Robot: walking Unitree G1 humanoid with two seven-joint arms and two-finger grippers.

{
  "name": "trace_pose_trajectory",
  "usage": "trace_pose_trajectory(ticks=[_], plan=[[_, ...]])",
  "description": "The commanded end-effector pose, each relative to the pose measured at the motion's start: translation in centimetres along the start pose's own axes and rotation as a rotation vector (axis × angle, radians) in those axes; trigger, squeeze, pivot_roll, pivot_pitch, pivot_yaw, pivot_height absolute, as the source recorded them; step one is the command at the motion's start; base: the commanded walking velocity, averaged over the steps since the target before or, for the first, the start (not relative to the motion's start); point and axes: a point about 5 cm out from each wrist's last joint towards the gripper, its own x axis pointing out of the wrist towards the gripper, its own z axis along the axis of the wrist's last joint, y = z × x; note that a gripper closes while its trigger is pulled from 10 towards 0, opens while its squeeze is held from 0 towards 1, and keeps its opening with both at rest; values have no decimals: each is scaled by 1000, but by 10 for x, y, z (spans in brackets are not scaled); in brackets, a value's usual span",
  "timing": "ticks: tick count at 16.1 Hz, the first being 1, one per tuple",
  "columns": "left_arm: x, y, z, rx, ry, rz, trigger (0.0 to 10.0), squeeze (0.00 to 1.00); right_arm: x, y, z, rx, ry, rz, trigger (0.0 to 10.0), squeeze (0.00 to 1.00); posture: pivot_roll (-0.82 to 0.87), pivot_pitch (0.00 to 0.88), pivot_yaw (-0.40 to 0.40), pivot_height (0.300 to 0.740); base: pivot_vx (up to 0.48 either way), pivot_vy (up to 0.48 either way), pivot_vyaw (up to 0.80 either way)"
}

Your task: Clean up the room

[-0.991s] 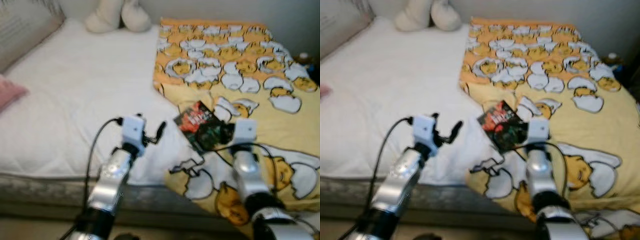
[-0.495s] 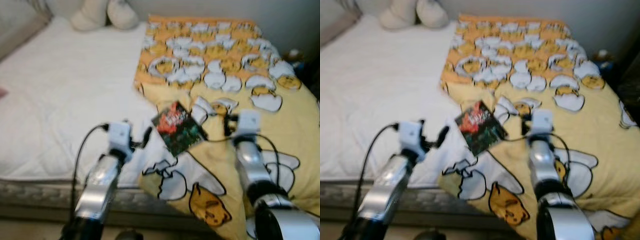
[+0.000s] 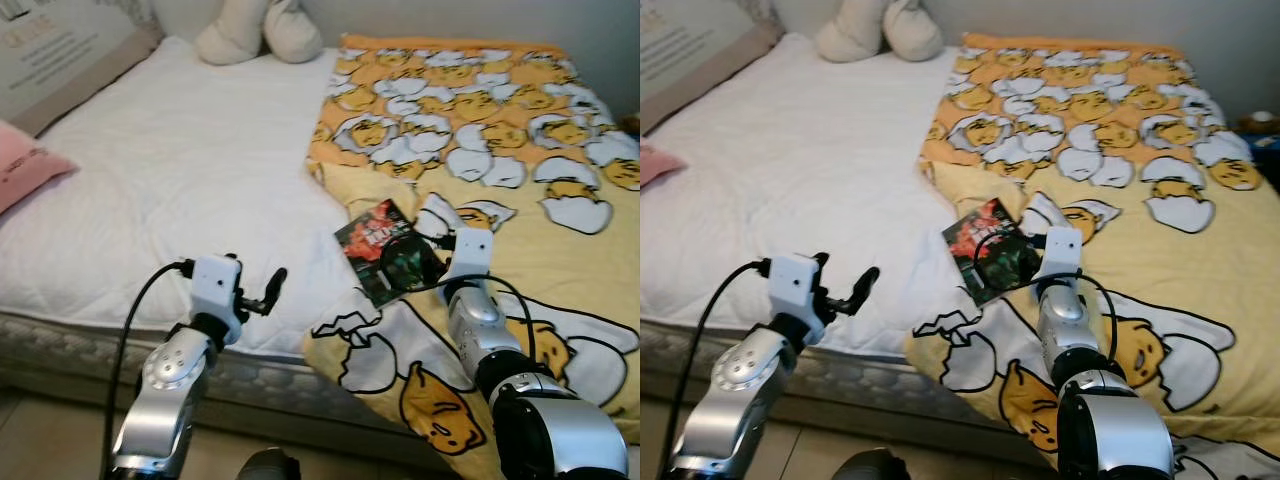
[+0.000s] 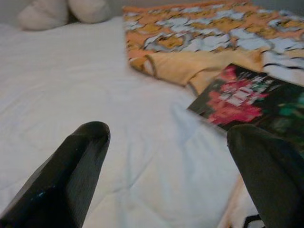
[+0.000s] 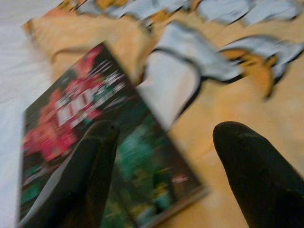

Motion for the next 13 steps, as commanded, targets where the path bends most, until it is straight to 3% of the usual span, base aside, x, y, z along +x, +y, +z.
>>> trace_pose_trajectory(ticks=[1,7,8,9,10,11,13], plan=[[-6,2,1,-8,12,-3,10000,0,2,2,3,26,19,12,10000,0,152,25,64,714,0,0,0],[-17,-1,-1,-30,55,-35,10000,0,1,0,-6,79,81,-15,10000,0,162,60,73,714,0,0,0],[-17,-5,0,-53,53,-69,10000,0,1,1,-7,94,87,-13,10000,0,163,62,74,714,0,0,0],[-21,-17,2,-77,56,-196,10000,0,1,4,-9,133,105,-1,10000,0,162,63,78,714,0,0,0],[-24,-29,0,-33,78,-323,10000,0,0,8,-12,168,121,11,10000,0,162,65,85,714,0,0,0],[-25,-34,-1,-10,90,-373,10000,0,0,11,-14,197,138,22,10000,0,158,66,89,714,0,0,0],[-23,-33,1,-17,92,-372,10000,0,-1,15,-16,228,154,34,10000,0,153,70,96,714,0,0,0]])
